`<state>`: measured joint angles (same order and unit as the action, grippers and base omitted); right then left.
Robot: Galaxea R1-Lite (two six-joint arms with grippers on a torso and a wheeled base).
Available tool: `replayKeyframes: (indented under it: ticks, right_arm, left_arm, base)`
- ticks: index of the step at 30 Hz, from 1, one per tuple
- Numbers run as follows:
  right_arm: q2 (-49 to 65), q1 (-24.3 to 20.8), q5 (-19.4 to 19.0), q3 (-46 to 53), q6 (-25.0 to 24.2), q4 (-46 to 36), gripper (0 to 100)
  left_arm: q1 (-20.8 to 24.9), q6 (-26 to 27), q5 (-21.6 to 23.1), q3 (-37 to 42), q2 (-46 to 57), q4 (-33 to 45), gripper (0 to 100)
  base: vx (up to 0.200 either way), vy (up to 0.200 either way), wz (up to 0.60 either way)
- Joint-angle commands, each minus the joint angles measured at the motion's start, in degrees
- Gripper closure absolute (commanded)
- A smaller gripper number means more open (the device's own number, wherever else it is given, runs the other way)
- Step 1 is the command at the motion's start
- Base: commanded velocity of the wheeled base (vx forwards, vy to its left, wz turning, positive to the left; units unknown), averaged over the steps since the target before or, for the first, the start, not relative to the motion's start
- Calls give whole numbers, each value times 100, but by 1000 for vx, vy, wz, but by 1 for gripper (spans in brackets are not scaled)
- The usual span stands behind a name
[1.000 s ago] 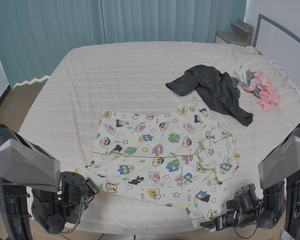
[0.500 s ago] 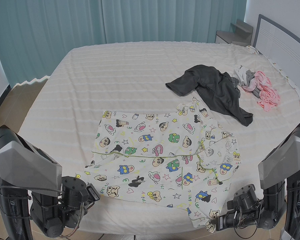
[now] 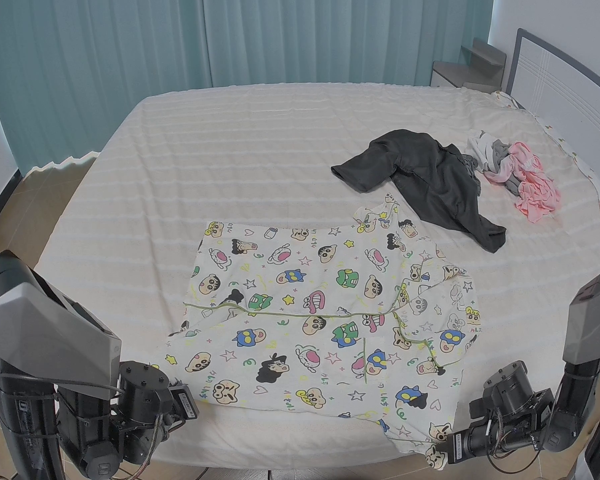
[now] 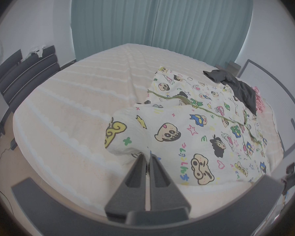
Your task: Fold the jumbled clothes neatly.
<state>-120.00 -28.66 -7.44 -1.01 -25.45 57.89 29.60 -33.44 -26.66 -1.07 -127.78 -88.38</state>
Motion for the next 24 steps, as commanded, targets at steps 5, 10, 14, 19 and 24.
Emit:
replayKeyframes:
  ticks: [5, 10, 14, 19, 24]
  right_arm:
    - [742, -17, -21, 101, -3, -419, 100]
    - [970, -34, -30, 101, 14, -806, 100]
    - [1084, -17, -30, 101, -3, -999, 100]
    - [1181, -34, -39, 101, 14, -1281, 100]
    - [1287, -34, -91, 101, 32, -1615, 100]
  left_arm:
    - [-77, 48, 592, 63, 271, 858, 100]
    - [-156, 48, 759, 63, 456, 1280, 100]
    - [-156, 48, 899, 63, 605, 1534, 100]
    - [-130, 57, 917, 63, 790, 1912, 100]
    - [-121, 57, 1207, 63, 1238, 2774, 100]
  base:
    - [0, 0, 0]
    - [0, 0, 0]
    - [0, 0, 0]
    - [0, 0, 0]
    - [0, 0, 0]
